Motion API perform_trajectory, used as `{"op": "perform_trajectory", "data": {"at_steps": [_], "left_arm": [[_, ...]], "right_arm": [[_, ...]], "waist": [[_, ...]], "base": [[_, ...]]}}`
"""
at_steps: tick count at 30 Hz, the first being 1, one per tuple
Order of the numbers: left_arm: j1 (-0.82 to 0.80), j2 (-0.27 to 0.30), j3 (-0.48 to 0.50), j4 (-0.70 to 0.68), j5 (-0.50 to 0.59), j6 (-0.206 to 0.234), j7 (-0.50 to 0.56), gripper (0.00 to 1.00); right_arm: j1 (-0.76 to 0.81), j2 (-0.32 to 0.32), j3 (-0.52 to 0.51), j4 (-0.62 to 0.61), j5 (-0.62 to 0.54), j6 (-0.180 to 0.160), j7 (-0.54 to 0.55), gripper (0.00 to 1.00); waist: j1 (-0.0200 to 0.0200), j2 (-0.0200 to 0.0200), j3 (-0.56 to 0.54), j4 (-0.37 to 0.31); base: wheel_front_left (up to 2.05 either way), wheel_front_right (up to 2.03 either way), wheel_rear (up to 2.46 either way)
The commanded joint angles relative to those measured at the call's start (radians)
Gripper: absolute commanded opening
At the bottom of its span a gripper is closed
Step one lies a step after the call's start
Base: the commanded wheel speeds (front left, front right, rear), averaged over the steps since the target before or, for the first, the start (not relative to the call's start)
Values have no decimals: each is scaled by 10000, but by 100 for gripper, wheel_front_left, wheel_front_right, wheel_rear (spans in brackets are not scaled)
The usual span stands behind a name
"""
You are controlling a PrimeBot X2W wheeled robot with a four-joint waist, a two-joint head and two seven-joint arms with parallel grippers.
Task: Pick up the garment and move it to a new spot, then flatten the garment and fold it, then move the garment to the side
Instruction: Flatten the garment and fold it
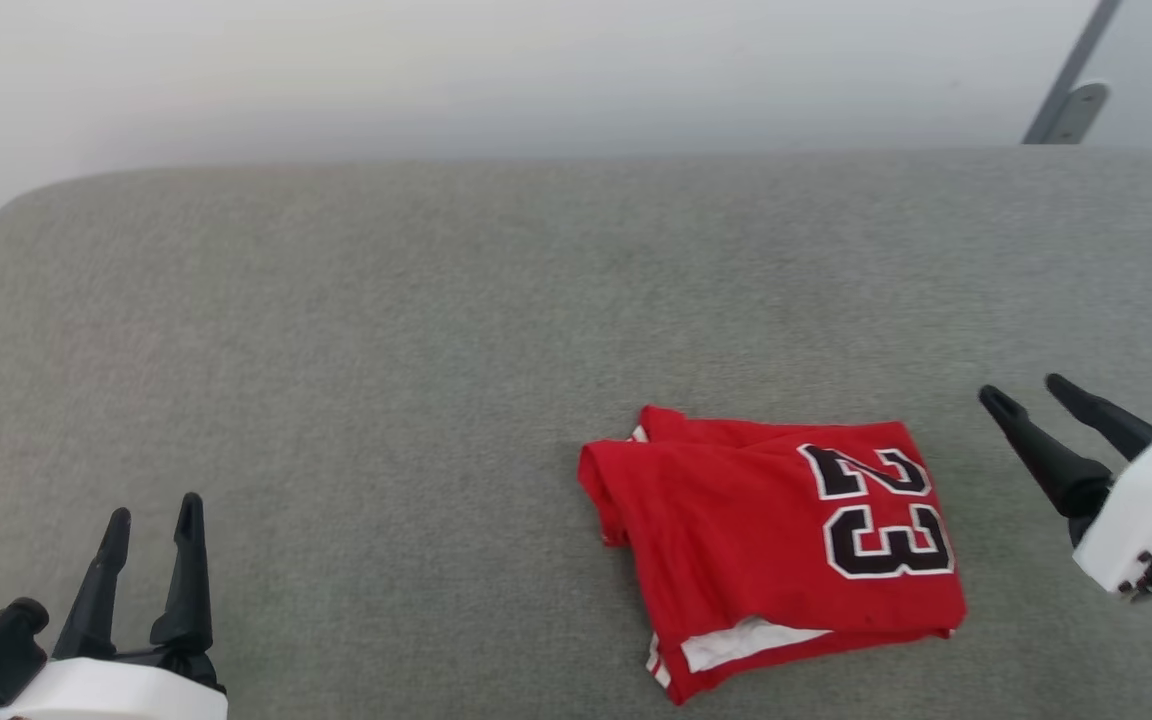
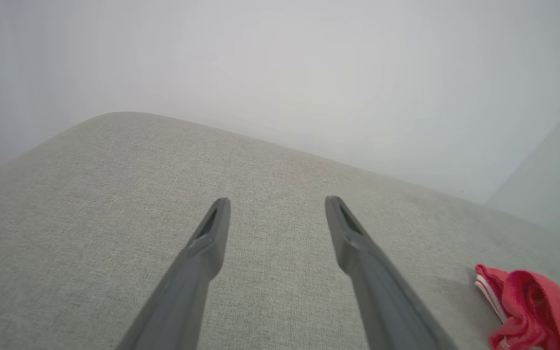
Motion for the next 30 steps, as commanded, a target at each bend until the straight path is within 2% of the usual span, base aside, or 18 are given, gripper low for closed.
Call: {"op": "perform_trajectory", "data": {"at_steps": [1,10,17,22,30], "left_arm": [[150,53,90,-53,148,-36,-48,100],[621,131,223,-359,746,-36,-48,100],[1063,9,385,-473,1064,-36,-47,100],[1285,-96,543,-525,1224,-36,-48,100],[1616,-222,765,-461,1465,-36,-48,100]], "right_arm": [[244,-70,-65,-28,-239,0,-465,100],[1145,-174,-101,523,-1500,0,-3216,100],[1611,38,-149,1342,-2257,0,-5322,100],[1727,175,-36,2020,-2471,0,-6403,100],[1669,208,251,2791,-2371,0,-7113,100]], "waist": [[0,-1,-218,-238],[0,-1,-725,-702],[0,-1,-1014,-916],[0,-1,-1127,-973],[0,-1,-1246,-919]], "base": [[0,0,0],[0,0,0],[0,0,0],[0,0,0],[0,0,0]]}}
